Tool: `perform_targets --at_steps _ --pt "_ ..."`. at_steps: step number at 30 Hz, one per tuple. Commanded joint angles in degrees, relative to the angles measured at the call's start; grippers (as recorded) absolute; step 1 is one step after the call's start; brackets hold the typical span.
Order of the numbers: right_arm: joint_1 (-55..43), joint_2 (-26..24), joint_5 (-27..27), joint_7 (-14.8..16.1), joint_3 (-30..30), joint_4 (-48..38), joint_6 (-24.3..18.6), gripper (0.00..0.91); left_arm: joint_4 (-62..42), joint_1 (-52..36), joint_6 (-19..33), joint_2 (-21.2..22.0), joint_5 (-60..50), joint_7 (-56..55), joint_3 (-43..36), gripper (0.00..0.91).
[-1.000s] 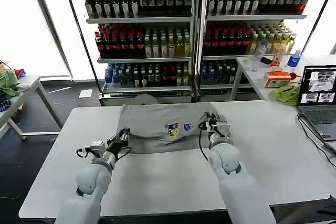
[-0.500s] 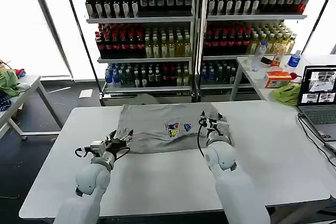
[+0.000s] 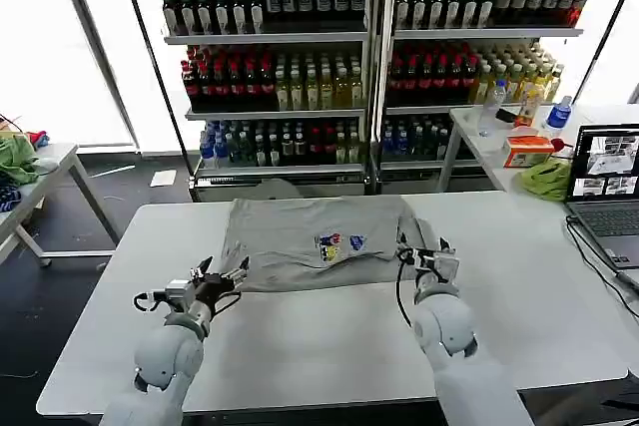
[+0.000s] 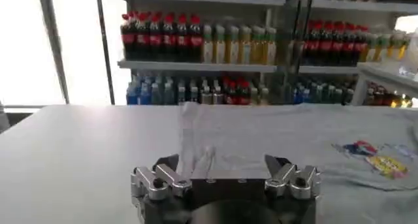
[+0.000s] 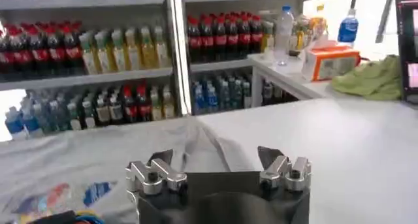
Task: Fold and organize the clothes.
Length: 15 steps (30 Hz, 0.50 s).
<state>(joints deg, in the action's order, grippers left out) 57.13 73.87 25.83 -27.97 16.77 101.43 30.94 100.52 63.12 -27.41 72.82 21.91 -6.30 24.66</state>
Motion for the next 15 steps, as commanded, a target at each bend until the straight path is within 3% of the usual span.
perform_targets --at_steps 1,15 --pt "4.03 -2.58 0.22 -0.04 0.44 2.86 1.4 0.907 0.46 1.7 -1.15 -0.12 -0.43 -0.98 1.12 0.907" --pt "2.41 -2.63 0.04 -0.03 0.69 -0.58 2.14 0.907 0.08 1.91 -1.99 -0.21 -0.82 -1.21 1.22 0.907"
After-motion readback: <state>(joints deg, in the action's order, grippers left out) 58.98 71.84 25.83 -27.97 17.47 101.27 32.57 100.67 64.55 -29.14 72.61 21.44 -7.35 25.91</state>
